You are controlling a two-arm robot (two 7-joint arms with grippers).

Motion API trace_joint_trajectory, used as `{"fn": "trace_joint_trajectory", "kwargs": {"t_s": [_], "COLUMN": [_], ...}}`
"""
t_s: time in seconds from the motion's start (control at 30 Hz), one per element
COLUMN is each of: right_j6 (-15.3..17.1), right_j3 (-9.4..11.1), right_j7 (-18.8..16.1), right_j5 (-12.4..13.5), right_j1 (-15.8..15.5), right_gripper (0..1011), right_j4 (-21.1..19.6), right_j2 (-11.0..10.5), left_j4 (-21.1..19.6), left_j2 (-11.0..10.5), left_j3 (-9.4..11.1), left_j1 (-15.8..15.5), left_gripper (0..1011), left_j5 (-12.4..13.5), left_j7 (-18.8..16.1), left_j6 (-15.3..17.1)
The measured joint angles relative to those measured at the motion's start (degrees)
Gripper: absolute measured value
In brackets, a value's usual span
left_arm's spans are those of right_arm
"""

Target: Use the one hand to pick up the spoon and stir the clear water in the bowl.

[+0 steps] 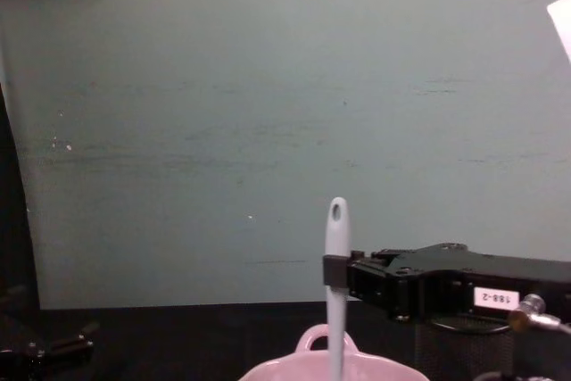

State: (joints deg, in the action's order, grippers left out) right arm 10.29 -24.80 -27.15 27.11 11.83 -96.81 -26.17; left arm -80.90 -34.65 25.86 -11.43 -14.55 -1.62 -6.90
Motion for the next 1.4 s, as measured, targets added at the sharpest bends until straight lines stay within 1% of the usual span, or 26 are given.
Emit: {"fn": "trace_joint_trajectory", "kwargs": {"t_s": [0.13, 0.27, 0.37, 0.47, 0.57, 0.6, 0.67, 0.7, 0.77, 0.8, 0.83, 0.93, 1.0, 1.1, 1.13, 1.17, 1.23, 1.4], "right_j6": [0.73, 0.91, 0.63, 0.07, -0.94, -1.52, -2.06, -2.53, -3.25, -3.25, -3.65, -4.09, -4.44, -4.72, -5.01, -5.01, -5.57, -6.08], "right_j3": [-1.48, -2.4, -3.56, -4.03, -4.52, -4.7, -4.79, -4.81, -4.67, -4.67, -4.44, -4.02, -3.3, -2.69, -2.34, -2.34, -1.81, -0.3], "right_j7": [-0.22, -0.13, 0.57, 1.13, 2.15, 2.85, 3.53, 4.38, 5.8, 5.8, 6.75, 7.82, 8.88, 9.64, 10.14, 10.14, 10.86, 11.43], "right_j5": [0.92, 1.21, 1.23, 1.13, 0.51, 0.01, -0.52, -1.1, -2.11, -2.11, -2.79, -3.66, -4.54, -5.26, -5.88, -5.88, -6.86, -8.12], "right_j1": [1.03, 1.93, 3.06, 3.74, 4.53, 4.95, 5.31, 5.62, 6.03, 6.03, 6.3, 6.67, 7.06, 7.18, 7.19, 7.19, 7.2, 6.76], "right_gripper": [109, 109, 109, 109, 109, 109, 109, 109, 109, 109, 109, 109, 109, 109, 109, 109, 109, 109], "right_j4": [0.54, 1.25, 2.67, 3.58, 5.09, 5.93, 6.82, 7.64, 8.97, 8.97, 9.83, 10.86, 11.94, 12.38, 12.61, 12.61, 12.88, 12.9], "right_j2": [0.56, 1.14, 2.26, 3.07, 4.26, 4.95, 5.59, 6.33, 7.46, 7.46, 8.19, 9.06, 9.91, 10.25, 10.37, 10.37, 10.4, 9.89], "left_j4": [0.0, 0.0, 0.0, 0.0, 0.0, 0.0, 0.0, 0.0, 0.0, 0.0, 0.0, 0.0, 0.0, 0.0, 0.0, 0.0, 0.0, 0.0], "left_j2": [0.0, 0.0, 0.0, 0.0, 0.0, 0.0, 0.0, 0.0, 0.0, 0.0, 0.0, 0.0, 0.0, 0.0, 0.0, 0.0, 0.0, 0.0], "left_j3": [0.0, 0.0, 0.0, 0.0, 0.0, 0.0, 0.0, 0.0, 0.0, 0.0, 0.0, 0.0, 0.0, 0.0, 0.0, 0.0, 0.0, 0.0], "left_j1": [0.0, 0.0, 0.0, 0.0, 0.0, 0.0, 0.0, 0.0, 0.0, 0.0, 0.0, 0.0, 0.0, 0.0, 0.0, 0.0, 0.0, 0.0], "left_gripper": [1011, 1011, 1011, 1011, 1011, 1011, 1011, 1011, 1011, 1011, 1011, 1011, 1011, 1011, 1011, 1011, 1012, 1011], "left_j5": [0.0, 0.0, 0.01, 0.0, 0.0, 0.0, 0.0, 0.0, 0.0, 0.0, 0.0, 0.0, 0.0, 0.0, 0.0, 0.0, 0.0, 0.0], "left_j7": [0.0, 0.0, 0.0, 0.0, 0.0, 0.0, 0.0, 0.0, 0.0, 0.0, 0.0, 0.0, 0.0, 0.0, 0.0, 0.0, 0.0, 0.0], "left_j6": [0.0, 0.0, 0.0, 0.0, 0.0, 0.0, 0.0, 0.0, 0.0, 0.0, 0.0, 0.0, 0.0, 0.0, 0.0, 0.0, 0.0, 0.0]}}
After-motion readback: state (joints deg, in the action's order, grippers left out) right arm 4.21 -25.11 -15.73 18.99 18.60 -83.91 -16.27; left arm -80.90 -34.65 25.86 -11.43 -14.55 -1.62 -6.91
